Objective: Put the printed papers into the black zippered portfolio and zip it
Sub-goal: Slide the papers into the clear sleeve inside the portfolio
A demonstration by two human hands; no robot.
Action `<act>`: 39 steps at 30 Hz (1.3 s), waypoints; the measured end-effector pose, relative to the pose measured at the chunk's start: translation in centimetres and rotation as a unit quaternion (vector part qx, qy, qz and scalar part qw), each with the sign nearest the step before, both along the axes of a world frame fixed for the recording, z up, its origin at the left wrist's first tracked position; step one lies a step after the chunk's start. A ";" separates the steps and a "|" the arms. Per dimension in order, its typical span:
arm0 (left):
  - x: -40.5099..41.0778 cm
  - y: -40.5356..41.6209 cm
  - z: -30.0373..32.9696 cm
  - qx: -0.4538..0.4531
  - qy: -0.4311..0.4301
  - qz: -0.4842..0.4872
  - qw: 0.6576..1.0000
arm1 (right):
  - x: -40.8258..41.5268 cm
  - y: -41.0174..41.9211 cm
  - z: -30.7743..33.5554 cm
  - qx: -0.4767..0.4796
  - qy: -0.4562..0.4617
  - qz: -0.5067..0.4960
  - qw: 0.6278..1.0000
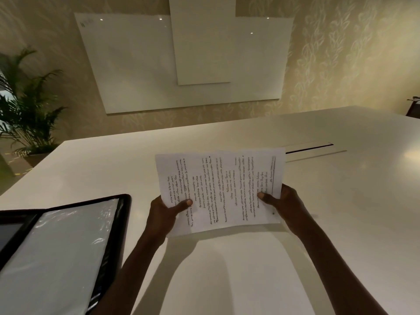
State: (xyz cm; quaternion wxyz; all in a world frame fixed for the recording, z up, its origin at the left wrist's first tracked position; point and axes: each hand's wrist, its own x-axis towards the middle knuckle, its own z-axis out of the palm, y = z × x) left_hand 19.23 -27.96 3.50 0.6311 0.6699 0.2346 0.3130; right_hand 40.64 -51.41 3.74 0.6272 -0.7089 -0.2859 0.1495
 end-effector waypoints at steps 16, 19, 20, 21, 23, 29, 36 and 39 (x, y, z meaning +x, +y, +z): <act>-13.6 6.6 2.6 -0.068 0.048 0.003 0.997 | -9.8 8.0 2.7 0.056 -0.015 0.189 0.980; -15.9 8.0 2.6 -0.079 0.064 0.039 0.994 | -11.9 10.3 2.6 0.060 -0.001 0.187 0.981; -16.6 8.4 2.6 -0.083 0.065 0.050 0.993 | -12.6 11.1 2.7 0.060 0.004 0.187 0.981; -17.4 8.7 2.7 -0.088 0.062 0.062 0.992 | -13.3 11.8 2.6 0.059 0.008 0.188 0.980; -18.7 9.4 2.6 -0.103 0.048 0.101 0.988 | -14.5 13.2 2.6 0.061 0.014 0.193 0.979; -23.8 12.7 1.9 -0.157 -0.024 0.263 0.952 | -17.7 17.1 1.8 0.056 0.024 0.215 0.975; -30.6 16.2 -1.1 -0.095 -0.002 0.507 0.857 | -20.5 21.2 0.8 0.078 0.059 0.211 0.973; -32.6 15.7 -1.1 -0.032 0.037 0.598 0.800 | -21.6 22.7 0.8 0.090 0.084 0.208 0.970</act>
